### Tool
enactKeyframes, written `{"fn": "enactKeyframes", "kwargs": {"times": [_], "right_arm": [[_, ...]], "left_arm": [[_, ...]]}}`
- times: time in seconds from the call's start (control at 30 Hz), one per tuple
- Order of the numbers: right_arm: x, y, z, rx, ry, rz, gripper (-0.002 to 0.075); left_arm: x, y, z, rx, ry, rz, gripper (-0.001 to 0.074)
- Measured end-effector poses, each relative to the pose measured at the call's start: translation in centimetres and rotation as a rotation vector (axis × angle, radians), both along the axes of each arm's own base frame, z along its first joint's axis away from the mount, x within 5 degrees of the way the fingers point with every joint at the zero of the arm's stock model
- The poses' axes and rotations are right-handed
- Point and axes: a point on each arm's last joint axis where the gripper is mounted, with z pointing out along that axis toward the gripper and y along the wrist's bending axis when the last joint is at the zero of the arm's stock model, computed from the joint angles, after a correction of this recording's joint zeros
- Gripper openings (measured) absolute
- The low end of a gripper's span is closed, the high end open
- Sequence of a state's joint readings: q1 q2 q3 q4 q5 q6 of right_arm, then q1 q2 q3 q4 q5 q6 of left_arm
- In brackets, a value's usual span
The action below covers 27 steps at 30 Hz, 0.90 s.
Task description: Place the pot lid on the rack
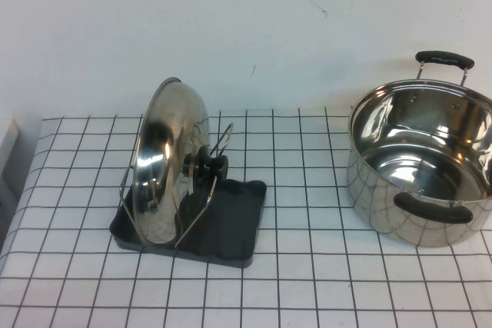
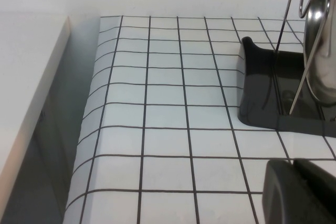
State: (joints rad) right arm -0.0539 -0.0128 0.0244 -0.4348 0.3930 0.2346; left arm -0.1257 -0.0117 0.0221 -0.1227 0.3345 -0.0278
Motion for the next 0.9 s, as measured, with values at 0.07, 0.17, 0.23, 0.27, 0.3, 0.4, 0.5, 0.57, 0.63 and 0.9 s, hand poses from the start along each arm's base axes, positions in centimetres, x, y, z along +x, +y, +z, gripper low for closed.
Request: {"fn": "enactKeyframes", "kwargs": {"times": [0.07, 0.17, 0.23, 0.27, 0.3, 0.4, 0.5, 0.57, 0.63, 0.9], "right_arm": [[0.0, 0.0, 0.0, -0.006, 0.0, 0.0, -0.0002], [0.0, 0.2, 0.0, 0.027, -0.003, 0.011, -0.0002], [0.1, 0.6, -0.1, 0.048, -0.002, 0.049, -0.0002], [0.1, 0.7, -0.1, 0.03, 0.004, 0.073, -0.0002], [0.1, 0.9, -0.1, 0.021, 0.005, 0.096, -0.0002], [0.2, 1.1, -0.1, -0.012, 0.013, 0.138, -0.0002], [0.2, 1.3, -0.1, -0.01, 0.012, 0.154, -0.0002], [0.2, 1.3, -0.1, 0.002, 0.009, 0.158, -0.0002], [0.2, 1.4, -0.1, 0.009, 0.008, 0.16, -0.0002], [0.2, 1.5, -0.1, 0.041, 0.002, 0.164, -0.0002]], "left_arm": [[0.0, 0.0, 0.0, 0.0, 0.0, 0.0, -0.0001], [0.0, 0.0, 0.0, -0.001, 0.0, -0.001, -0.0002], [0.0, 0.0, 0.0, -0.001, 0.0, -0.001, -0.0001], [0.0, 0.0, 0.0, -0.001, 0.0, -0.001, -0.0001], [0.0, 0.0, 0.0, -0.001, 0.0, -0.001, -0.0001], [0.0, 0.0, 0.0, 0.001, 0.0, -0.001, -0.0001], [0.0, 0.0, 0.0, 0.0, 0.0, -0.001, -0.0002], [0.0, 0.0, 0.0, 0.0, 0.0, -0.001, -0.0002], [0.0, 0.0, 0.0, 0.0, 0.0, -0.001, -0.0001], [0.0, 0.0, 0.0, 0.0, 0.0, -0.001, -0.0003]]}}
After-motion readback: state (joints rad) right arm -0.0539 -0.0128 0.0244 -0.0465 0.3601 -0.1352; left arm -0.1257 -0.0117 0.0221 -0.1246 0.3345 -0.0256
